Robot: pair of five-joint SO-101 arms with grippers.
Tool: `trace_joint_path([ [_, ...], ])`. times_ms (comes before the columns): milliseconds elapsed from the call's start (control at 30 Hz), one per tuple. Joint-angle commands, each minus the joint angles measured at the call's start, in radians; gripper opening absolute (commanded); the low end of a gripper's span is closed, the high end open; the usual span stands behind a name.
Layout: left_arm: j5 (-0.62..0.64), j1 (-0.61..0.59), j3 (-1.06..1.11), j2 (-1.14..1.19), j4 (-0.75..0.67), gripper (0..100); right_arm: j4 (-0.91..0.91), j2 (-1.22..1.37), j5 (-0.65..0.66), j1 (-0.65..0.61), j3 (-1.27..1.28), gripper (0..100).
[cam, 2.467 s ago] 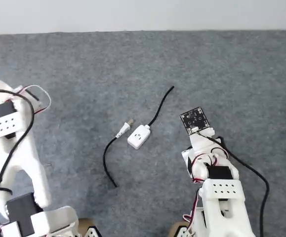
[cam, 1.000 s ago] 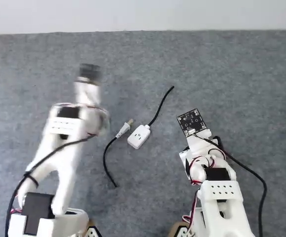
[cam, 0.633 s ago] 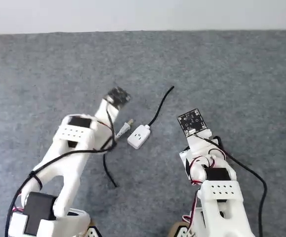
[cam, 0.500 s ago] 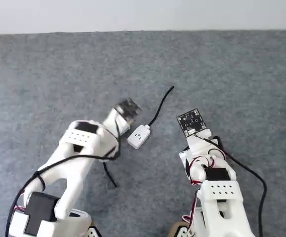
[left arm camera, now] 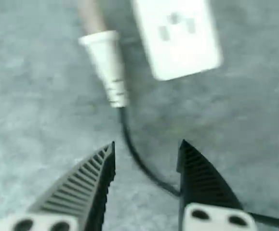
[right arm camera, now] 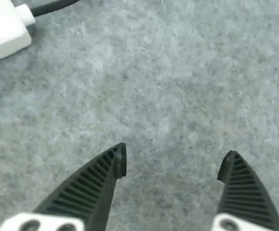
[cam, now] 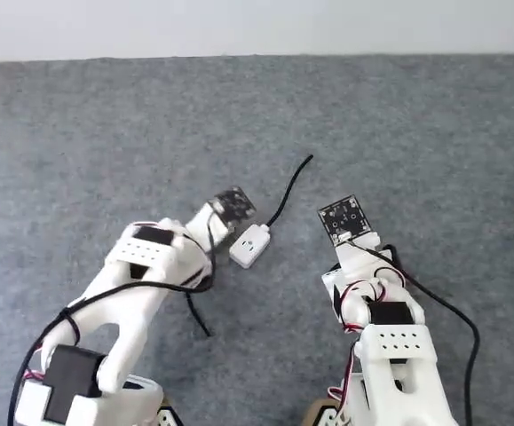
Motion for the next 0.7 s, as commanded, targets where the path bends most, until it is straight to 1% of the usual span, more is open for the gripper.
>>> trace_joint_path([
  [0,-0.006,-0.025,-0.021,-0.040,-0.031,20,-0.018,-0.005,-0.003,-0.001,-0.005,31.4],
  [100,-0.006,-0.020,-0.022,-0.040,-0.035,20,-0.018,-0.005,-0.003,-0.001,-0.005,31.4],
  [167,0.002,-0.020,-0.019,-0.040,-0.074,20,-0.018,-0.005,-0.003,-0.001,-0.005,31.4],
  [333,0.146,-0.020,-0.015,-0.040,-0.143,20,-0.018,-0.005,-0.003,-0.001,-0.005,31.4],
  [500,0.149,0.003,-0.015,-0.037,-0.146,20,-0.016,-0.005,-0.003,-0.001,-0.005,31.4],
  [600,0.150,0.031,-0.035,0.009,-0.141,20,-0.016,-0.005,-0.003,-0.001,-0.005,31.4],
  [667,0.152,0.028,-0.096,0.058,-0.095,20,-0.016,-0.005,-0.003,-0.001,-0.005,31.4],
])
